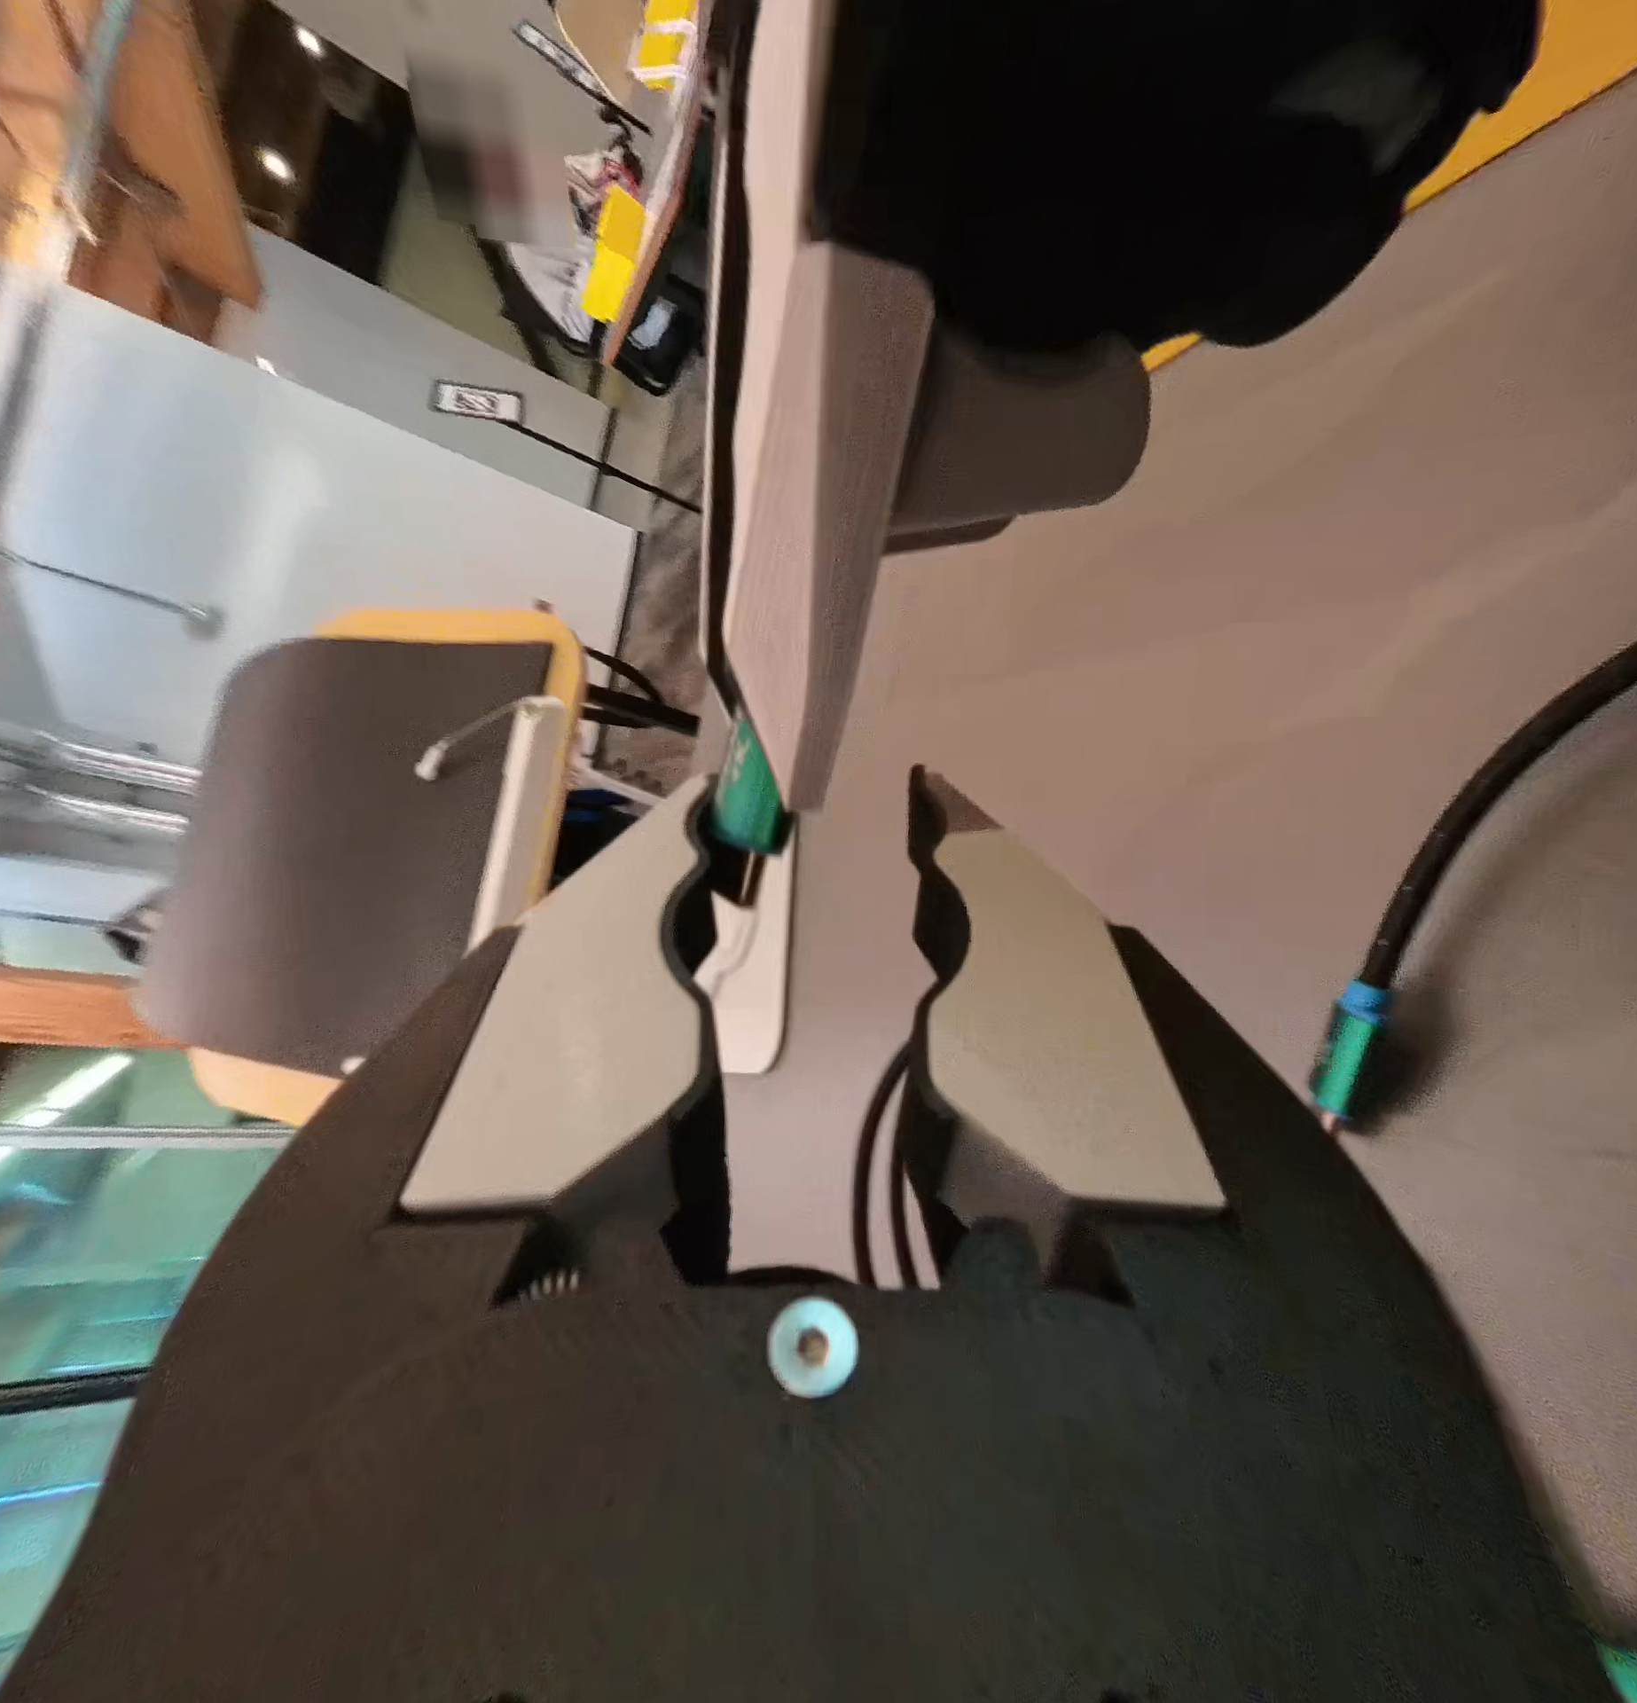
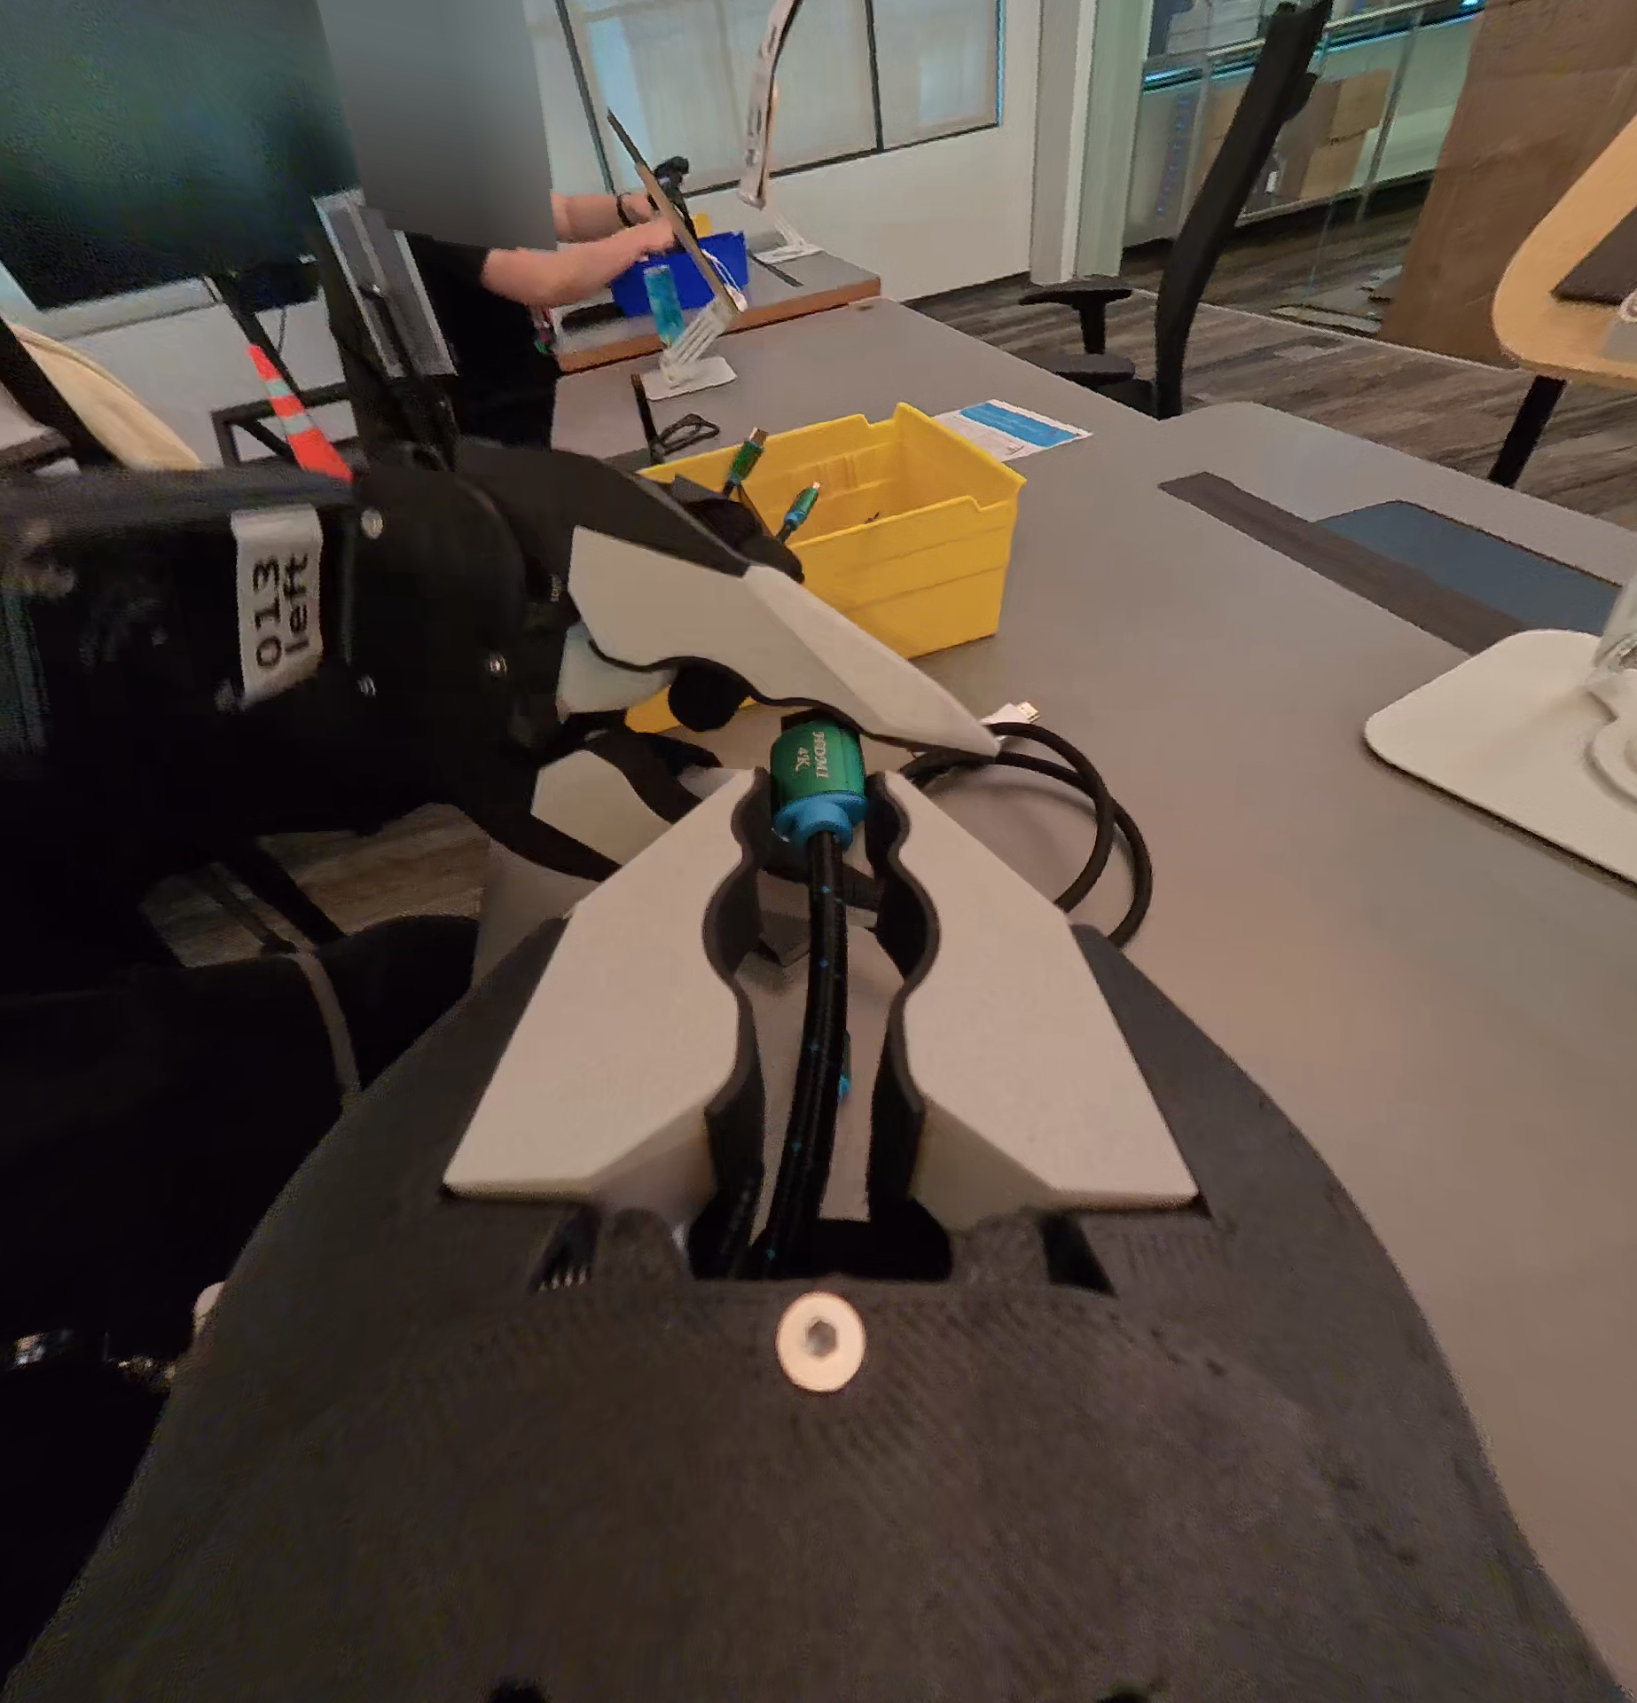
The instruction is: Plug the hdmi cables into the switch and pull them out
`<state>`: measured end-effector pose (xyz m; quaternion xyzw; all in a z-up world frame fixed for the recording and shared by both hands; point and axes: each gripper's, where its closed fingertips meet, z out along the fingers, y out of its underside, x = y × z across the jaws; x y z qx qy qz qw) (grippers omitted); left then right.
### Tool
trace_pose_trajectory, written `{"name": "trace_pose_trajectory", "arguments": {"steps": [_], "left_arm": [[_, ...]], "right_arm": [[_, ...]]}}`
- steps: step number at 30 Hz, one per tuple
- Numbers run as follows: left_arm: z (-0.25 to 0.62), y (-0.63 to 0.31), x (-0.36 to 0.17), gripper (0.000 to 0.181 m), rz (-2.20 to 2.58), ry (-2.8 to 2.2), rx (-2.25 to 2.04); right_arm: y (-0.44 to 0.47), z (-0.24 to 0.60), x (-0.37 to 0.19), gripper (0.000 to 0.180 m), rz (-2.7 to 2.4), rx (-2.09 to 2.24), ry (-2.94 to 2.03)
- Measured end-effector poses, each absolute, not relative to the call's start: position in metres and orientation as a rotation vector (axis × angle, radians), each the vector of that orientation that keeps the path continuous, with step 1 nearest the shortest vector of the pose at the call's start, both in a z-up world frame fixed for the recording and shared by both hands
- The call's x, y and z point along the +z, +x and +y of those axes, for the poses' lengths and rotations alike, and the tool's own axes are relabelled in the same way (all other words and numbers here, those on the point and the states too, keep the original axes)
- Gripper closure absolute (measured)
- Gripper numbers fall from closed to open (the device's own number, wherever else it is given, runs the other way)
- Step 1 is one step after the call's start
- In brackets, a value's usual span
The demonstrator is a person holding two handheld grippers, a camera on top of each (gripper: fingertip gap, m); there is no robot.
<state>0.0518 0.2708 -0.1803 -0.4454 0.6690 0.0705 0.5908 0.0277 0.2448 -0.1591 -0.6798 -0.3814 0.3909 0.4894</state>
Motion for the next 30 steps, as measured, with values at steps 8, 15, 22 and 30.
{"name": "trace_pose_trajectory", "arguments": {"steps": [8, 15, 22, 30], "left_arm": [[0.271, 0.054, -0.17, 0.176, 1.513, -1.052, 0.073], [0.278, 0.045, -0.161, 0.175, 1.471, -1.122, -0.033], [0.285, 0.039, -0.158, 0.175, 1.438, -1.158, -0.069], [0.284, 0.031, -0.144, 0.175, 1.393, -1.136, -0.118]], "right_arm": [[0.027, 0.24, -0.157, 0.163, -0.922, 1.008, -1.672], [0.035, 0.242, -0.135, 0.158, -0.829, 1.115, -1.602], [0.061, 0.265, -0.136, 0.163, -0.613, 1.079, -1.647], [0.11, 0.286, -0.102, 0.162, -0.235, 1.276, -1.466]]}}
